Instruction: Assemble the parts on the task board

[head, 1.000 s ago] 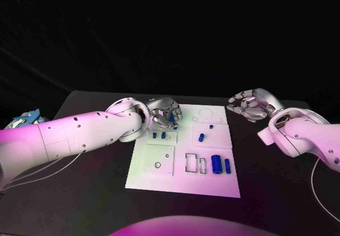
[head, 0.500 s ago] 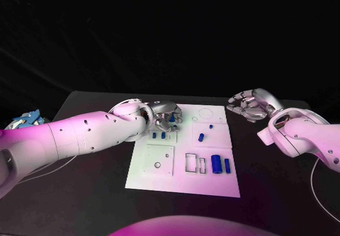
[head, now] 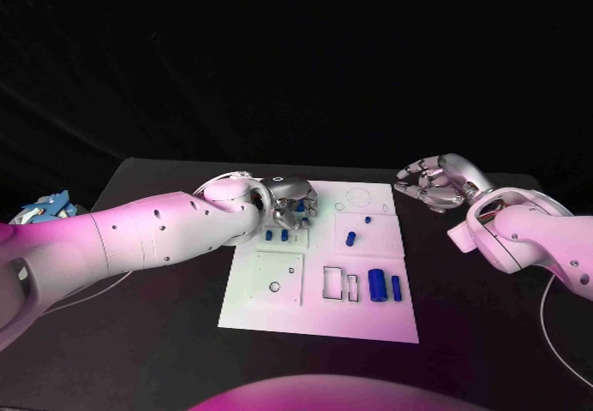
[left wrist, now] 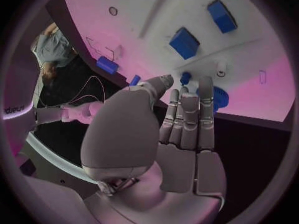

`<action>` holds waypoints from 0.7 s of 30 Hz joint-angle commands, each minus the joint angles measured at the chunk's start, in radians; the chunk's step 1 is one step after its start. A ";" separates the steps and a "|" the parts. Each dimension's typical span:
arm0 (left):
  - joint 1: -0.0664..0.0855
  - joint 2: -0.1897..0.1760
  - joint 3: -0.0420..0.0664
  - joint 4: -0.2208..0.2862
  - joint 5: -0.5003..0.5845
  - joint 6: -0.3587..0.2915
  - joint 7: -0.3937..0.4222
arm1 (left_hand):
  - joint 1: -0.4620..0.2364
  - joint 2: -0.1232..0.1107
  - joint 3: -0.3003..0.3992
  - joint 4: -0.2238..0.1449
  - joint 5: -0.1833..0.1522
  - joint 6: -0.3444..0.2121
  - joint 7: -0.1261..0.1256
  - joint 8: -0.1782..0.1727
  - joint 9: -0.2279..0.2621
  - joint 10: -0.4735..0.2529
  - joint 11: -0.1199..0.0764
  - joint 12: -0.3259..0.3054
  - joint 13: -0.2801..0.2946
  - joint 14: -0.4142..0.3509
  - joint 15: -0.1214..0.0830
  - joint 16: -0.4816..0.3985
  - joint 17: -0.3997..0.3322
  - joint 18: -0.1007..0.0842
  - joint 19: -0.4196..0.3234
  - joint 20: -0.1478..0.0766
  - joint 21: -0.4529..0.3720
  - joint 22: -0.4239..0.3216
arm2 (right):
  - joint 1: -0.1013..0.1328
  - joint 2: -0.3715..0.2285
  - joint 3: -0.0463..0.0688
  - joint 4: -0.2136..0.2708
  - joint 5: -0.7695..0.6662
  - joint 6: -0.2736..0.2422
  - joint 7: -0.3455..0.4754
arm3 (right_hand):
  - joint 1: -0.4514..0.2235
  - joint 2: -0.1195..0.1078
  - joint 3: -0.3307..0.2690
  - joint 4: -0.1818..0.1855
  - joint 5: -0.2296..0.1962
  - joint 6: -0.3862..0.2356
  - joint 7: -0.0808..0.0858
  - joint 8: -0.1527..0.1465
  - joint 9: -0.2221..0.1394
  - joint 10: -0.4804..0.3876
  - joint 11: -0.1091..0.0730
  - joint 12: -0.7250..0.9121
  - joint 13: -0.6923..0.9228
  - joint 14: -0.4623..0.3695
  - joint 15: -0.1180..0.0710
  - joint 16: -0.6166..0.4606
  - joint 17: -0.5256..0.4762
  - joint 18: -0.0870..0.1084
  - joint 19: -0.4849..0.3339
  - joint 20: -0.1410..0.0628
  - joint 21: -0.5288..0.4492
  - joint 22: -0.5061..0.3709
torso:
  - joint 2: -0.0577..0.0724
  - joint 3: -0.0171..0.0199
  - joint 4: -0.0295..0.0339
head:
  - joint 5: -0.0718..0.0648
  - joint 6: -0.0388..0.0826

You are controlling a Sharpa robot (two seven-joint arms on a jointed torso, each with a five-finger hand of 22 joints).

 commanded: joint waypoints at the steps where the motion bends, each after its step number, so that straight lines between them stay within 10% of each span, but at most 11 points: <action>1: 0.000 0.008 0.000 -0.001 -0.034 0.021 -0.049 | 0.007 0.003 0.011 -0.002 -0.001 0.008 -0.002 -0.006 -0.002 0.010 -0.001 0.001 0.000 0.007 -0.001 0.007 0.002 0.013 0.007 -0.003 0.009 0.004 | -0.001 0.001 0.000 -0.001 -0.001 -0.001 0.008 | 0.006 0.000 0.001 0.006 0.006 -0.007 0.000 0.003 -0.001 0.000 -0.005 0.001 0.000 0.057 -0.008 -0.005 0.095 0.005 -0.001 -0.004 -0.004 0.000 | 0.000 -0.0007 0.0007 | 0.000 -0.001; 21: 0.000 0.031 0.000 -0.021 -0.052 0.040 -0.092 | 0.003 0.000 0.024 -0.006 -0.002 0.012 0.001 -0.014 -0.007 0.008 0.001 -0.006 -0.003 0.015 -0.001 0.025 0.007 0.012 0.006 -0.004 0.024 0.012 | -0.002 0.004 0.000 -0.002 -0.001 0.001 0.008 | 0.006 0.000 0.001 0.006 0.006 -0.007 0.000 0.003 -0.001 0.000 -0.005 0.001 0.000 0.057 -0.008 -0.005 0.095 0.005 -0.001 -0.004 -0.004 0.000 | 0.000 0.0002 0.0013 | -0.003 -0.004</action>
